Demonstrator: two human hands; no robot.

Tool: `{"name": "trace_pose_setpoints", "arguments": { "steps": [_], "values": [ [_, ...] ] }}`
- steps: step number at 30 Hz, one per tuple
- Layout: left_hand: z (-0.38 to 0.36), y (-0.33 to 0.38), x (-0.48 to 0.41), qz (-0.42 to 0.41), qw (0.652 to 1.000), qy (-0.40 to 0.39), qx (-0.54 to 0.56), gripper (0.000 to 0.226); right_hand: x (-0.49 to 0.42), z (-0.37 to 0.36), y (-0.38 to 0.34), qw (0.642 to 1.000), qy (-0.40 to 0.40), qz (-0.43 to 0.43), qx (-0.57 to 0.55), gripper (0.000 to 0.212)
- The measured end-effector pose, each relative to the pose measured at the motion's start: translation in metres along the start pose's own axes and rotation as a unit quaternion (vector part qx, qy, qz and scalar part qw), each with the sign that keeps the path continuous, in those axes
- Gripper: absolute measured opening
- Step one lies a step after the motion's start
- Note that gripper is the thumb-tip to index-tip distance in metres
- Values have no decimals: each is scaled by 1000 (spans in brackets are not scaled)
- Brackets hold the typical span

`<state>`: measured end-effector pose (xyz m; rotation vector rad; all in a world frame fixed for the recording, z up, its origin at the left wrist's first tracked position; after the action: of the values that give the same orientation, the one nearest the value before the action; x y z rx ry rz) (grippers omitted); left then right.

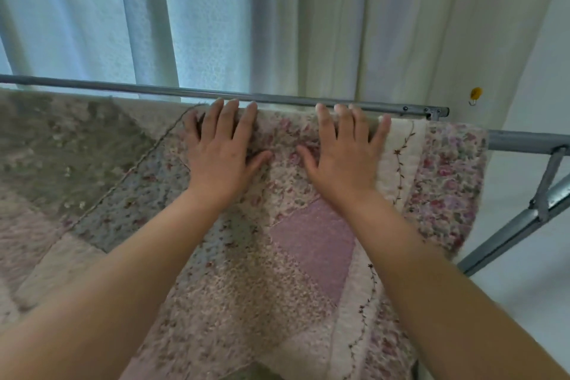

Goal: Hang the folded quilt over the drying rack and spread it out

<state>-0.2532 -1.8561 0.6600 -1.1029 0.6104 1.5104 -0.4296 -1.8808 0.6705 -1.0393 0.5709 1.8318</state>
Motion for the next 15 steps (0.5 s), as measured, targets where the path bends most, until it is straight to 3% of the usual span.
{"name": "trace_pose_setpoints", "arguments": {
  "steps": [7,11,15],
  "values": [
    [10,-8,9,-53,998,-8,28,66,6,6,-7,999,-16,-45,12,66],
    [22,-22,34,-61,996,-53,33,59,18,13,-3,997,-56,-58,7,69],
    [37,-36,71,-16,989,-136,58,68,51,31,-11,989,-102,-85,-59,68]
  ]
}}
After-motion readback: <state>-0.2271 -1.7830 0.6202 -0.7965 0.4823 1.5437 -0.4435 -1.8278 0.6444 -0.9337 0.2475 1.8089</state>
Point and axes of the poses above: each hand's wrist, its own x-axis away from the middle knuckle, its own z-axis out of the back of the hand, y = z × x, the point moved 4 cm from there along -x, towards the middle knuckle, and after that the axes turned 13 degrees about -x, right-handed, at the moved point
